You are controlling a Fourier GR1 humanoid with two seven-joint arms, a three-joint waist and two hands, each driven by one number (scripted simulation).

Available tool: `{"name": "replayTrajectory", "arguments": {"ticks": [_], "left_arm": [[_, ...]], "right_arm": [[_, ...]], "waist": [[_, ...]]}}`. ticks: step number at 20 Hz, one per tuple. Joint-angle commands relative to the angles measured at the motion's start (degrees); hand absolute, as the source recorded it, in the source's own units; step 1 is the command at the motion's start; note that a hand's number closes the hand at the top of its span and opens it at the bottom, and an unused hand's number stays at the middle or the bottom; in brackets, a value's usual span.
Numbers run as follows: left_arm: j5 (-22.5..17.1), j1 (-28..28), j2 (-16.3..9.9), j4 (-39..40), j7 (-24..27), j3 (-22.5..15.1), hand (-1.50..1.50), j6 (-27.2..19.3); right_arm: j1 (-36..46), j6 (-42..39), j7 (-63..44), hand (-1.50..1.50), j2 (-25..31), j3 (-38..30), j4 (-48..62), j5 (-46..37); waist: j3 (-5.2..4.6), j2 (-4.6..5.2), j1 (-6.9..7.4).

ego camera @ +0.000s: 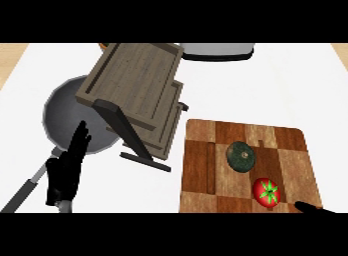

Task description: Pick the squash from the cutting board and place it in the tiered basket

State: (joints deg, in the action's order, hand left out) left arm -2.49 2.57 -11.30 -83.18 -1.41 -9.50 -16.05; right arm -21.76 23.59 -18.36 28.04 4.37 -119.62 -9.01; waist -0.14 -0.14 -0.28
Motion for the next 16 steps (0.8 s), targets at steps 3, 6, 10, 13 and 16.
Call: {"name": "replayTrajectory", "arguments": {"ticks": [3, 6, 10, 13, 16], "left_arm": [[0.3, 3.38, 0.2, 0.89, -0.14, -1.32, 0.0, 0.8], [0.94, 2.36, -0.09, 0.31, -1.72, -1.32, 0.0, 0.46], [0.72, 2.96, 0.47, 1.87, 1.52, -1.4, 0.0, 1.55], [1.3, 1.19, 2.07, 3.77, 0.22, -1.1, 0.0, -0.06], [0.23, 3.23, 0.48, 2.99, 0.89, 0.19, 0.0, 1.46]], "right_arm": [[-1.52, -4.76, -20.74, -1.5, 9.03, 5.05, -7.64, -14.79], [2.76, -7.73, -33.13, -1.5, 10.28, 6.04, -12.0, -21.06], [11.61, -11.63, -46.36, -1.5, 5.73, 14.02, -11.29, -31.3], [17.39, -13.89, -49.47, -1.5, 0.47, 21.2, -6.79, -38.91], [16.75, -15.28, -50.78, -1.5, -3.09, 25.62, -3.72, -45.56]], "waist": [[-0.38, 0.43, 1.48], [-0.24, 0.38, 1.72], [-0.18, 0.5, 2.39], [-0.07, 0.47, 1.96], [0.0, 0.18, 1.15]]}}
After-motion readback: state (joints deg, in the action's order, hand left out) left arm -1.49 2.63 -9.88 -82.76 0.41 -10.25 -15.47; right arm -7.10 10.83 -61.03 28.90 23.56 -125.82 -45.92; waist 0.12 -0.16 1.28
